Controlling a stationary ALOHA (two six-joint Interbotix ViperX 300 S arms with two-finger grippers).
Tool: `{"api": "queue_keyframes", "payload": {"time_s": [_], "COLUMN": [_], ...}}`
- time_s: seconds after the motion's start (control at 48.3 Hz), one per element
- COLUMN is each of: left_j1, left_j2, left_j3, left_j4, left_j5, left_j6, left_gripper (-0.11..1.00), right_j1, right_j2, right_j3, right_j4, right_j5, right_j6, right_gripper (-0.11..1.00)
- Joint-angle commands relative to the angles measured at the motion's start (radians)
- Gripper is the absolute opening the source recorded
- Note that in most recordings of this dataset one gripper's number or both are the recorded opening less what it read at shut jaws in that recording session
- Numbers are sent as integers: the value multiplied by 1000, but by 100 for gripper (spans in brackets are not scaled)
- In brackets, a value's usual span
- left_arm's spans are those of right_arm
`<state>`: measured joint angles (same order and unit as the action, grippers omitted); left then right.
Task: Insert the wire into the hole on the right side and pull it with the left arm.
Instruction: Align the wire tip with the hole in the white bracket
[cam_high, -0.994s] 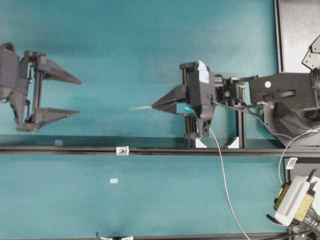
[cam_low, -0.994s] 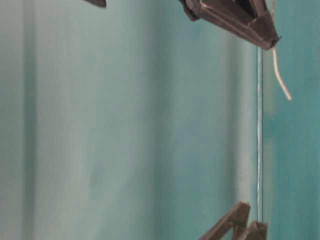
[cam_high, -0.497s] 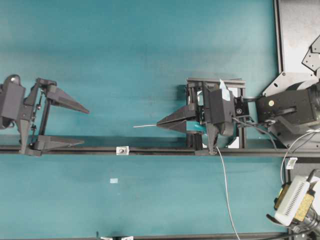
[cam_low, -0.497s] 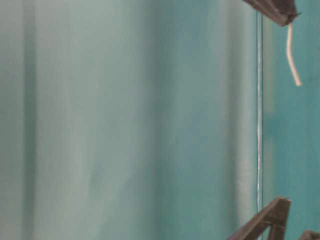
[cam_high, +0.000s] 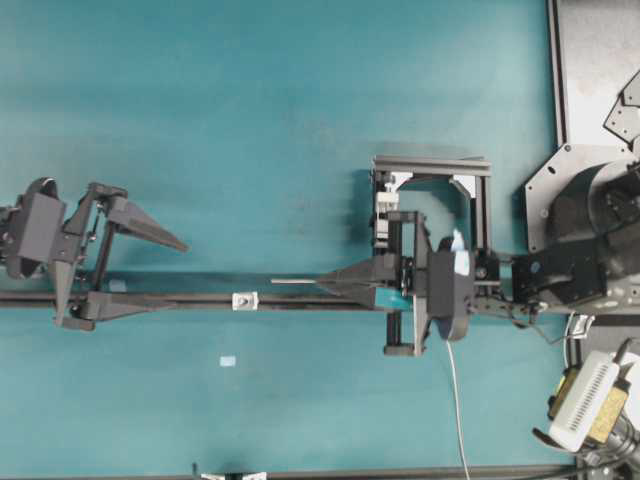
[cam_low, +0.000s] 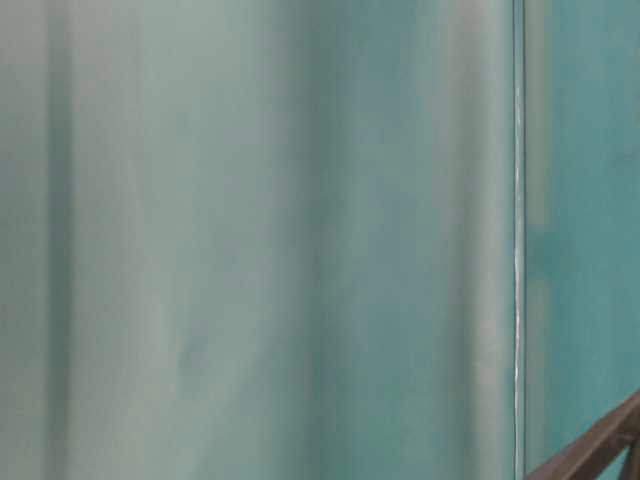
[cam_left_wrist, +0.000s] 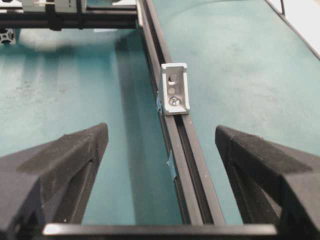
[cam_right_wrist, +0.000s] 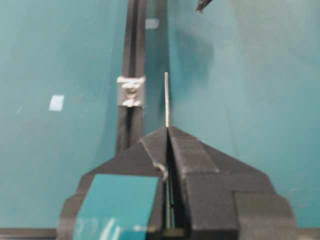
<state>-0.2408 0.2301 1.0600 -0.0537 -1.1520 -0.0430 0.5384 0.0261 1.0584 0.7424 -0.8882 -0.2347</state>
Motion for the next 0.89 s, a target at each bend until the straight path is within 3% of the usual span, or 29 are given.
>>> {"api": "queue_keyframes", "payload": {"time_s": [0.0,0.352,0.58,0.87], "left_j1": [-17,-48,-49,-48], "left_j2": [5,72,94,95], "left_j3": [-29,-81,-89,-101], "left_j4": [-3,-2,-3,-3], "left_j5": [-11,-15,-15,-14], "left_j6": [-2,-6,-60,-69], "left_gripper": [74,74,74,74], "right_j1": [37,94,94,94], "right_j2": [25,130,166,207], "right_j3": [-31,-52,-57,-63], "right_j4": [17,94,94,95], "right_j5": [-48,-138,-166,-206], "right_j6": [0,5,5,8], "right_gripper": [3,3,3,3]}}
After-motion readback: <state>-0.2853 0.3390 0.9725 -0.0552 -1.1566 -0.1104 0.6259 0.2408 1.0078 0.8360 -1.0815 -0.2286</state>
